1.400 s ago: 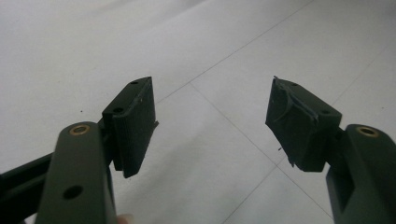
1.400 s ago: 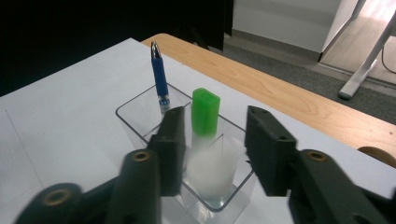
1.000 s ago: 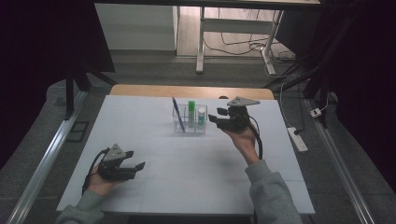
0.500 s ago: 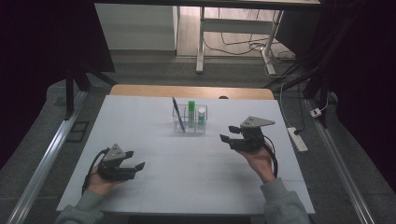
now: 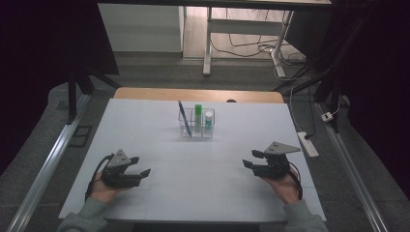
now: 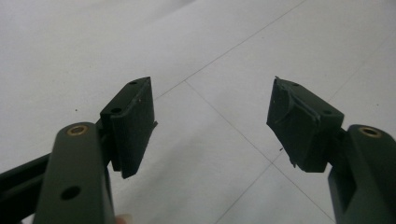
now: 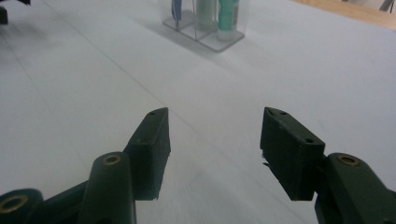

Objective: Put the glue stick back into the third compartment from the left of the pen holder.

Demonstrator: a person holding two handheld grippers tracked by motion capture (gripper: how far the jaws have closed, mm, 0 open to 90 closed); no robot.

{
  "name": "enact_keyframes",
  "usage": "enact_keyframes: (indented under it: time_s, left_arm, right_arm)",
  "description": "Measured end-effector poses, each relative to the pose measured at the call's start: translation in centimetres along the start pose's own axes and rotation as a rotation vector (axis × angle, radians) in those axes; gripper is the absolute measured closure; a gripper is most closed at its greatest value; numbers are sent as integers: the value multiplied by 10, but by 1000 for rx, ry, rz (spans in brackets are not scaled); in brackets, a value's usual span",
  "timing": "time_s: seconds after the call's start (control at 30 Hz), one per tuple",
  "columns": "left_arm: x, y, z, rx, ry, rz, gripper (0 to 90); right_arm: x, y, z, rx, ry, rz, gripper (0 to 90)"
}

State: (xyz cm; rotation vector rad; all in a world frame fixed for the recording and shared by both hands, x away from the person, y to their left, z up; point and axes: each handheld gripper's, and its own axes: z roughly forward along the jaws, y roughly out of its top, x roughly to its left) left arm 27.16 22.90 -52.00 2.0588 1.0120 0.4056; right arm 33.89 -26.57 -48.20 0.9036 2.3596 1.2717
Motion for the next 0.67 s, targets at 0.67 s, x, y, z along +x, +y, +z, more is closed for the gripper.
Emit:
enact_keyframes:
  time_s: [0.67]
  left_arm:
    - [-1,-1,-2,-5,0,8,312]
  right_arm:
    - [-12,-28,-16,12,-22,11,403]
